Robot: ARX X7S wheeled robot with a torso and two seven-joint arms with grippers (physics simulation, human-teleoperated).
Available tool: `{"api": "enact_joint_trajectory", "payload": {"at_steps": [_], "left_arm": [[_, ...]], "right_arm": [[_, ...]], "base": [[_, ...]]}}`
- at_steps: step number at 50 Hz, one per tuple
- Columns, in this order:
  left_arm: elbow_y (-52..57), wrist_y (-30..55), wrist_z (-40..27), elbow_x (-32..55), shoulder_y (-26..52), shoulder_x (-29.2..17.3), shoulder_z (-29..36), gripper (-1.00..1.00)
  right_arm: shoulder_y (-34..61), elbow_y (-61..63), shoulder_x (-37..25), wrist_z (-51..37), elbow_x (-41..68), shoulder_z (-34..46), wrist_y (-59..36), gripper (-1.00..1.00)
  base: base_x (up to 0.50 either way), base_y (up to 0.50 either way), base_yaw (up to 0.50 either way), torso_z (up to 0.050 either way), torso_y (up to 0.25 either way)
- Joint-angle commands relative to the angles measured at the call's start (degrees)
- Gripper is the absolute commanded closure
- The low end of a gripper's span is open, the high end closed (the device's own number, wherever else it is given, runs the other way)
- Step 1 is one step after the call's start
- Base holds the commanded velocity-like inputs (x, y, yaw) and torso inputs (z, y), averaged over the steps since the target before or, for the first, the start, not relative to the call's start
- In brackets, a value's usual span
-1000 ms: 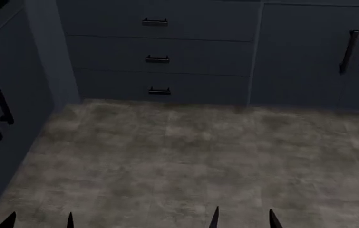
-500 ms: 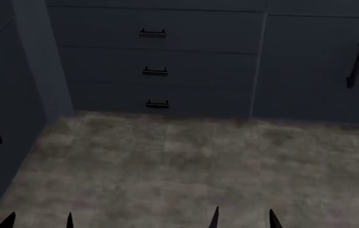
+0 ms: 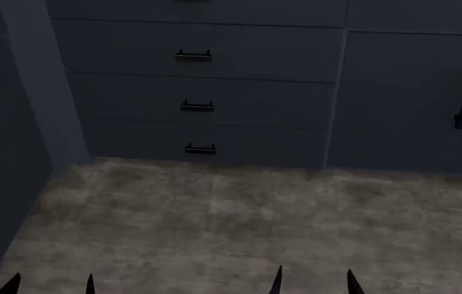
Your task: Navigate to the shelves.
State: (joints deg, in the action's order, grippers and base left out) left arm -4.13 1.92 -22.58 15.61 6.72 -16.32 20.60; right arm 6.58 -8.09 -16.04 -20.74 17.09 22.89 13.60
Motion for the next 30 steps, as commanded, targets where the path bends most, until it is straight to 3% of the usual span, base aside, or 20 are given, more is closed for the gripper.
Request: {"api": "enact_joint_trajectory", "payload": {"at_steps": [1, 30], "left_arm": [[-0.65, -2.5, 1.84, -0.59, -0.08, 0.74, -0.84, -1.0], [-0.32, -2.6, 1.43, -0.12, -0.26, 0.27, -0.52, -1.0]], "right_arm": [[-0.08, 0.32, 0.86, 1.15, -0.55, -1.26, -0.6, -1.0], [-0.43, 1.11, 0.4, 0.87, -0.32, -0.69, -0.23, -1.0]], "base": [[0.02, -0.28, 0.0, 0.0, 0.0], [0.02, -0.34, 0.0, 0.0, 0.001]]}}
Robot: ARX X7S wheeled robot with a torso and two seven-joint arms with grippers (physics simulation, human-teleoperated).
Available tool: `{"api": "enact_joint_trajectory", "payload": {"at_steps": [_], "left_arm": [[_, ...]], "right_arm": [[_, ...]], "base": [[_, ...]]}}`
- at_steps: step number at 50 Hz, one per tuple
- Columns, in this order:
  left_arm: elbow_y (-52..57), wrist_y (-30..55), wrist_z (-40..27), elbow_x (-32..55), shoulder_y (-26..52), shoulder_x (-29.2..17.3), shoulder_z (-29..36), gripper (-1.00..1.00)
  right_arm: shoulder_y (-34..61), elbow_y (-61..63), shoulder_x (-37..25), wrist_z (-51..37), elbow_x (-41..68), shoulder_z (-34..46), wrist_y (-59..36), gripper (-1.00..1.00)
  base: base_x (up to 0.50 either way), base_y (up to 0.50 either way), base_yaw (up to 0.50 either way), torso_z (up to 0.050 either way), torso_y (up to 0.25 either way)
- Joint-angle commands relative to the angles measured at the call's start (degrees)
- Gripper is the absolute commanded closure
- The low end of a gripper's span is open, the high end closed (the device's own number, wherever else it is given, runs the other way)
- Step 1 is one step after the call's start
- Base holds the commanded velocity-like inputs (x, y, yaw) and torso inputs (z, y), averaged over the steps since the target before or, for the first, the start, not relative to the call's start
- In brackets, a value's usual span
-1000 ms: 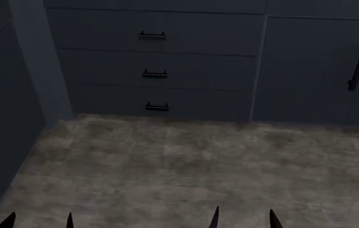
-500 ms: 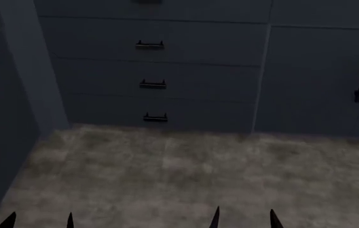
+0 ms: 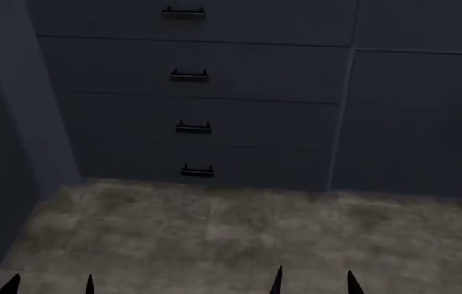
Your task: Navigate to the shelves.
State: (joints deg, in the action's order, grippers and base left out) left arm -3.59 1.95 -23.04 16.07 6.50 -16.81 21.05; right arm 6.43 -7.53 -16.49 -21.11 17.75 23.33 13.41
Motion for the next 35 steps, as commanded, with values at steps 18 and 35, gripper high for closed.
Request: {"api": "enact_joint_trajectory", "payload": {"at_steps": [18, 35], "left_arm": [[-0.97, -2.69, 1.61, -0.58, 0.1, 0.62, -0.58, -1.0], [-1.77, -3.24, 1.59, -0.42, 0.41, 0.63, -0.33, -1.0]], "right_arm": [[-0.17, 0.57, 0.66, 0.95, -0.81, -0.85, -0.21, -1.0], [0.11, -0.26, 0.74, 0.45, -1.21, -0.79, 0.62, -1.0]], "base": [[0.03, -0.41, 0.0, 0.0, 0.0], [0.02, -0.41, 0.0, 0.0, 0.001]]}}
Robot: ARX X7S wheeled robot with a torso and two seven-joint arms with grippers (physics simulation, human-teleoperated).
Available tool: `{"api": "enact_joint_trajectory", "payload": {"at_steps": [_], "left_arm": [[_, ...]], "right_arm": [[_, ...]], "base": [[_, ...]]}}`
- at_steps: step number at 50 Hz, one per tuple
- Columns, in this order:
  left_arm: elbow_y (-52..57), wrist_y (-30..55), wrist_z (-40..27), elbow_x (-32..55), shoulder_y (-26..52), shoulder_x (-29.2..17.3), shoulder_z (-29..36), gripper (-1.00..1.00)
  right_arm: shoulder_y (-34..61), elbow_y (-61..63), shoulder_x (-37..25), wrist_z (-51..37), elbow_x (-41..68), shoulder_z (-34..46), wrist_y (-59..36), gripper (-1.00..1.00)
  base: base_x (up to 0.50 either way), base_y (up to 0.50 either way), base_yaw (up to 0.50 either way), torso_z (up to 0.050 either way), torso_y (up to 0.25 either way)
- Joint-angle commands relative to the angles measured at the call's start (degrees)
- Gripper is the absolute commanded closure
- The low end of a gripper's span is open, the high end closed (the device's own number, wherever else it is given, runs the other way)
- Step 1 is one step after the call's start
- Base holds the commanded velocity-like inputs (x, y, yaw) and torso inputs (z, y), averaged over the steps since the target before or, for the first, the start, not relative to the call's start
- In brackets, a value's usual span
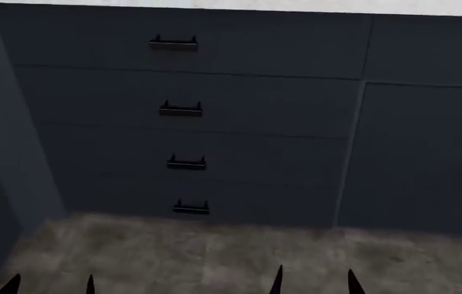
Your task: Navigate to the shelves.
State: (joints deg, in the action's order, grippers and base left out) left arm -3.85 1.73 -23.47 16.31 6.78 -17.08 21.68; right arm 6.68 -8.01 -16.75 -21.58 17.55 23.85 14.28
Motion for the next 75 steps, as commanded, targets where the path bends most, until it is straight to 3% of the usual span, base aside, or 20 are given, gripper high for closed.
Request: {"api": "enact_joint_trajectory", "payload": {"at_steps": [1, 34, 75], "left_arm": [[-1.45, -2.99, 1.98, -0.66, 0.12, 0.88, -0.94, -1.0], [-0.7, -2.76, 1.28, -0.35, -0.08, 0.38, -0.56, -1.0], [-1.32, -3.28, 1.03, -0.02, 0.25, 0.08, 0.0, -1.0]], "right_arm": [[-0.15, 0.3, 0.98, 0.86, -1.01, -1.3, -0.28, -1.0], [-0.4, 1.01, 0.59, 0.87, 0.16, -1.01, -0.04, -1.0], [0.06, 0.26, 0.45, 0.05, -0.49, -0.22, 0.2, -1.0]], "base": [[0.02, -0.4, 0.0, 0.0, 0.0], [-0.05, -0.24, 0.0, 0.0, 0.001], [-0.5, -0.06, 0.0, 0.0, 0.0]]}}
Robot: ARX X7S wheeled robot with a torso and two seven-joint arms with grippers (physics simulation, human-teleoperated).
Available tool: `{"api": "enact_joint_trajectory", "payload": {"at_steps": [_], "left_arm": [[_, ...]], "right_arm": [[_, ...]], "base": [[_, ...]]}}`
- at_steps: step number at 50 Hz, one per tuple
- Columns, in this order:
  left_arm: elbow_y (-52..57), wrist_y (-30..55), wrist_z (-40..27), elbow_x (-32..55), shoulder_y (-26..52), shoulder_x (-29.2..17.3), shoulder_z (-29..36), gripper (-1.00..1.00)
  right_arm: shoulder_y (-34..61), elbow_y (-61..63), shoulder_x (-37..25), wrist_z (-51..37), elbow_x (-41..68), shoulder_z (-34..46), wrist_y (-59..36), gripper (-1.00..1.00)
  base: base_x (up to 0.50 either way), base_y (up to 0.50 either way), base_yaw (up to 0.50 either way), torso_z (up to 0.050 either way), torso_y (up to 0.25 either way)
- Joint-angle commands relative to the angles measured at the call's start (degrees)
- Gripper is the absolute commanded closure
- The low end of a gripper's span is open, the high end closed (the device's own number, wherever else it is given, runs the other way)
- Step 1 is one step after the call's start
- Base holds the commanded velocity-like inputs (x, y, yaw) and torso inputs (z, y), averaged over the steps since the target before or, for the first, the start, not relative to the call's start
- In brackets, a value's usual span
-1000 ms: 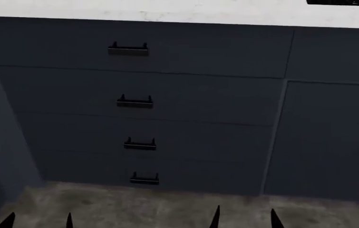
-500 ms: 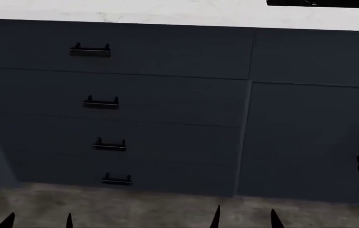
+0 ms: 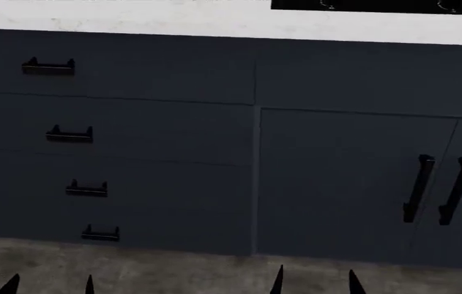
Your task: Navigate to the shelves.
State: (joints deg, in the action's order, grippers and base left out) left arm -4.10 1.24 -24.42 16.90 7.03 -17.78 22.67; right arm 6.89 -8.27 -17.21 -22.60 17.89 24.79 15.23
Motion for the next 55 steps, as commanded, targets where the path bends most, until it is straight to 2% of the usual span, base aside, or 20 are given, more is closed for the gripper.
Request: {"api": "enact_joint_trajectory", "payload": {"at_steps": [1, 6, 55], "left_arm": [[-1.11, -2.83, 1.99, -0.59, 0.0, 0.78, -0.98, -1.0], [-0.7, -2.61, 1.81, -0.52, -0.1, 0.68, -0.91, -1.0], [-1.17, -2.99, 1.4, -0.14, 0.23, 0.36, -0.27, -1.0]], "right_arm": [[-0.16, 0.57, 0.89, 1.04, -0.83, -1.14, -0.79, -1.0], [-0.13, 0.67, 0.82, 0.85, -0.92, -1.04, -0.97, -1.0], [0.22, 0.44, 0.47, 0.5, -0.4, -0.39, -1.05, -1.0]], "base": [[-0.49, -0.13, 0.0, 0.0, 0.0], [-0.31, -0.12, 0.0, 0.0, 0.0], [0.01, -0.19, 0.0, 0.0, 0.0]]}}
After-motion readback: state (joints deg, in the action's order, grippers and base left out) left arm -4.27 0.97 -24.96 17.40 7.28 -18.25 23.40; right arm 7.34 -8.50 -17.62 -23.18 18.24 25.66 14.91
